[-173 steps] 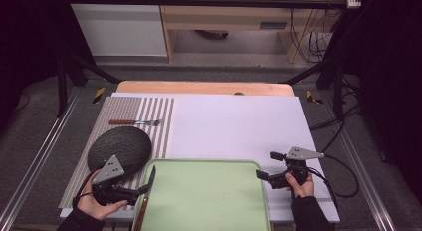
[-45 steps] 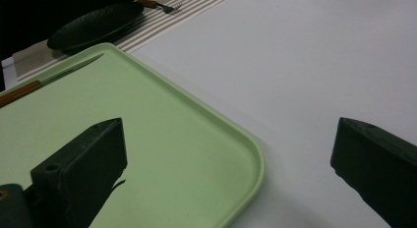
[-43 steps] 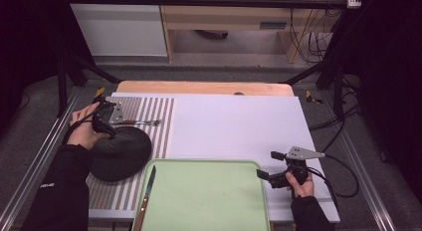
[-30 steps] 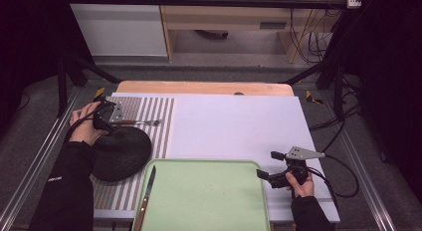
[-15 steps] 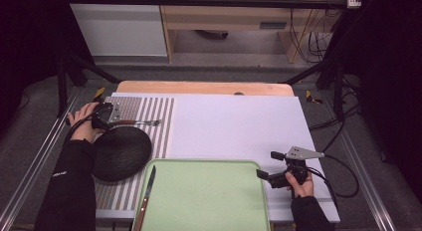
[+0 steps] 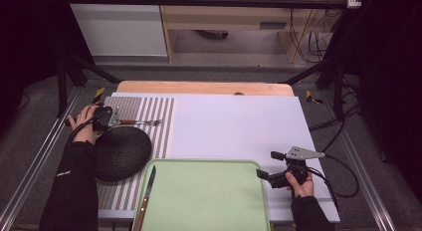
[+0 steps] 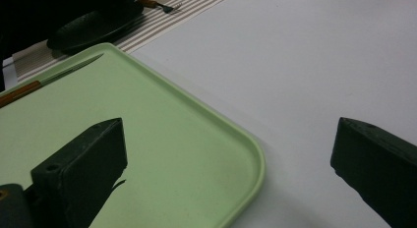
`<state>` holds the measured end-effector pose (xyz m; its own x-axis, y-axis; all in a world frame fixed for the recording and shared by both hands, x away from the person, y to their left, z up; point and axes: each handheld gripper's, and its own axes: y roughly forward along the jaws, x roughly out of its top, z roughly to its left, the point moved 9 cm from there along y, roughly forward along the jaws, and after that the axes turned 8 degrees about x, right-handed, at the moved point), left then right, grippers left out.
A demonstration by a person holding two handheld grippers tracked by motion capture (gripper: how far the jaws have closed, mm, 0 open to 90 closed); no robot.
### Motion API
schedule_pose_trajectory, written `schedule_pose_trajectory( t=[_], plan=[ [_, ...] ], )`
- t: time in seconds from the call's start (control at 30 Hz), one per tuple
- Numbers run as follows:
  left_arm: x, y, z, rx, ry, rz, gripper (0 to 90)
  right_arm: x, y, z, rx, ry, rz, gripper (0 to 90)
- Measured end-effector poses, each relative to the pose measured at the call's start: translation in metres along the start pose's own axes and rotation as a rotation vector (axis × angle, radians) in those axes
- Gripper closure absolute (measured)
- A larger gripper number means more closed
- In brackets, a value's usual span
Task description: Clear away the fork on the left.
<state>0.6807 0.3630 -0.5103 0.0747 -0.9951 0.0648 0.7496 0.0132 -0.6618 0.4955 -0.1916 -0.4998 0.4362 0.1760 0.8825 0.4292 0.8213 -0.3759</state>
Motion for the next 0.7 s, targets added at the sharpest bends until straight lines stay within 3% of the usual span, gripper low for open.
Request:
schedule_pose_trajectory(
  t=[0.17,0.7],
  plan=[
    [0.000,0.003,-0.003,-0.004,-0.019,-0.012,40.7,0.000,0.000,0.000,0.000,-0.001,0.000,1.0],
    [0.011,0.010,-0.004,0.020,-0.005,-0.023,46.7,0.000,0.000,0.000,0.000,-0.002,0.000,1.0]
  ],
)
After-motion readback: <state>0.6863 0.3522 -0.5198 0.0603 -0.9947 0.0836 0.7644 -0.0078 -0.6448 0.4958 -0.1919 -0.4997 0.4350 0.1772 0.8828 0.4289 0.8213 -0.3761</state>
